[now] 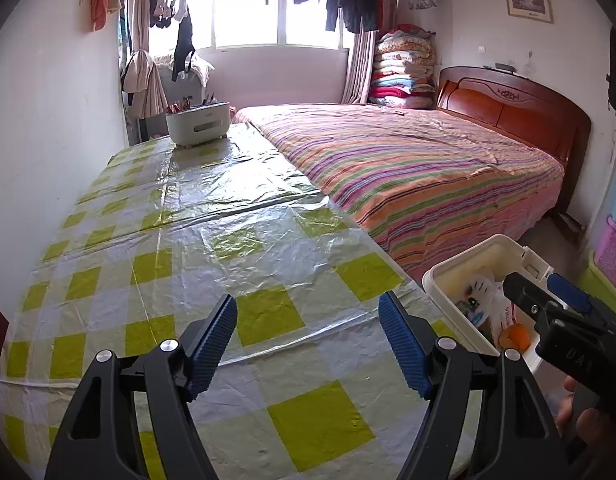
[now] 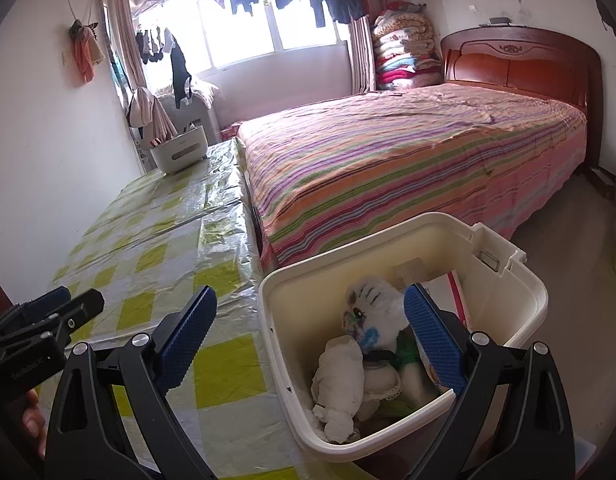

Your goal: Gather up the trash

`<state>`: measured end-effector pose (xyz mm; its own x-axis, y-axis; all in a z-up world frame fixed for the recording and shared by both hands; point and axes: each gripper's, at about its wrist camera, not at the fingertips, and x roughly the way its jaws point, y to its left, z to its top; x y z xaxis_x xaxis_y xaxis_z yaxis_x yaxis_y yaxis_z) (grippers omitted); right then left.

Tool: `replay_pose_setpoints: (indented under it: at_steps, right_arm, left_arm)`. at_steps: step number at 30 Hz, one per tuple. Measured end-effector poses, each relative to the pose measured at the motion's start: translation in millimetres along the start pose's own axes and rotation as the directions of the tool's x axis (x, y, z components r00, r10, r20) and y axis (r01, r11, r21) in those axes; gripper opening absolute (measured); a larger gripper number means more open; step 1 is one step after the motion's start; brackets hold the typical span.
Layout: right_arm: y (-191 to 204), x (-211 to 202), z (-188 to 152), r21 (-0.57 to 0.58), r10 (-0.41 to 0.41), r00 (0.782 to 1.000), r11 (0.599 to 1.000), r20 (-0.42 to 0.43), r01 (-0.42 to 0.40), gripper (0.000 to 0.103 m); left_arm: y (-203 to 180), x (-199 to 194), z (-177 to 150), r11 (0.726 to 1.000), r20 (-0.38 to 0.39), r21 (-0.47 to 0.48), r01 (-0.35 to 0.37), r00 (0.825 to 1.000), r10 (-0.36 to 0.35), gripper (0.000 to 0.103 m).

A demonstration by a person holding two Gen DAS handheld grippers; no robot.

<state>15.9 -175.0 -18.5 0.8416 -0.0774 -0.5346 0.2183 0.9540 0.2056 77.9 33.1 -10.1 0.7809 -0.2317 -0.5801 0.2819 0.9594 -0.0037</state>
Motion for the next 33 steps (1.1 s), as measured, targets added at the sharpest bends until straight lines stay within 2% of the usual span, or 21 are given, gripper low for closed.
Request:
replay_pose_setpoints:
  at_steps: [33]
  right_arm:
    - [-4.2,4.1,-2.0,0.031,0.008,1.000,1.000,-0.022,-0.008,0.093]
  left_arm:
    - [-6.9,6.7,-7.3,0.999,-0.027,0.046,-0.002,1.000,0.003,0.071]
